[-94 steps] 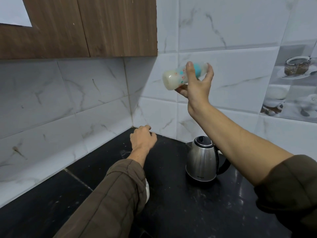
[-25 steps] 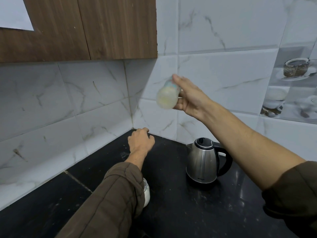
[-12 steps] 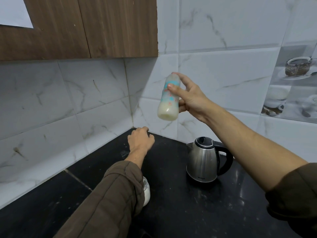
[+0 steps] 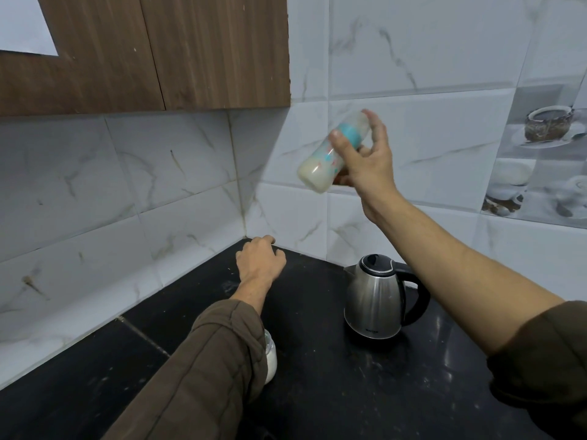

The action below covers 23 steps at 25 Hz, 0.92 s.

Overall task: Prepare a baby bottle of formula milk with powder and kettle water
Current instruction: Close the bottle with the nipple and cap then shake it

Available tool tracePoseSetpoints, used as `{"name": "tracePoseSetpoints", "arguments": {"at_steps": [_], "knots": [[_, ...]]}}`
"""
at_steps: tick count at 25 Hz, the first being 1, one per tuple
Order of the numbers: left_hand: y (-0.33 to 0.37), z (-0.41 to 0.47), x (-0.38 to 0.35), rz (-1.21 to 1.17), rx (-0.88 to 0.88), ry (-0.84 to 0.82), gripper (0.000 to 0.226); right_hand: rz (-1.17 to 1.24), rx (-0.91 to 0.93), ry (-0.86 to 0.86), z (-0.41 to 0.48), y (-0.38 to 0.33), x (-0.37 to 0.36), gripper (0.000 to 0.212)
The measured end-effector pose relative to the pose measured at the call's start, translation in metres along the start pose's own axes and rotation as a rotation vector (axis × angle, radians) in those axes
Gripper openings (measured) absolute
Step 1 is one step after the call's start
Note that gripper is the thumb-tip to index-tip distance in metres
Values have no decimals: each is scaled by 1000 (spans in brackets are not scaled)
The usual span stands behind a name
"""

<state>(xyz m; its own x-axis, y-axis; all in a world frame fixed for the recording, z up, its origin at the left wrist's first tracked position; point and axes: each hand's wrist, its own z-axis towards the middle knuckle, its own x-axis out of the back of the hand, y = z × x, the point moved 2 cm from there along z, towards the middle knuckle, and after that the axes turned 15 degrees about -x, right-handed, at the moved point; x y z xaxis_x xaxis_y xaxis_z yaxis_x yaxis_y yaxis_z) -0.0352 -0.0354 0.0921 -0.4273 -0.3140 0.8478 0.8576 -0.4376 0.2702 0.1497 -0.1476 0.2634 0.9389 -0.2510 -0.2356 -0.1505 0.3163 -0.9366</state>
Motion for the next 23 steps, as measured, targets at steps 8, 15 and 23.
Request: {"name": "tracePoseSetpoints", "arguments": {"at_steps": [8,15,23], "knots": [[4,0,1,-1,-6,-5,41,-290,63,-135,-4,15,-3,77],[-2,0,2,-8,9,-4,41,-259,23,-85,6,10,-5,77],[0,2,6,-9,3,6,41,-6,98,91,14,5,-10,81]]}}
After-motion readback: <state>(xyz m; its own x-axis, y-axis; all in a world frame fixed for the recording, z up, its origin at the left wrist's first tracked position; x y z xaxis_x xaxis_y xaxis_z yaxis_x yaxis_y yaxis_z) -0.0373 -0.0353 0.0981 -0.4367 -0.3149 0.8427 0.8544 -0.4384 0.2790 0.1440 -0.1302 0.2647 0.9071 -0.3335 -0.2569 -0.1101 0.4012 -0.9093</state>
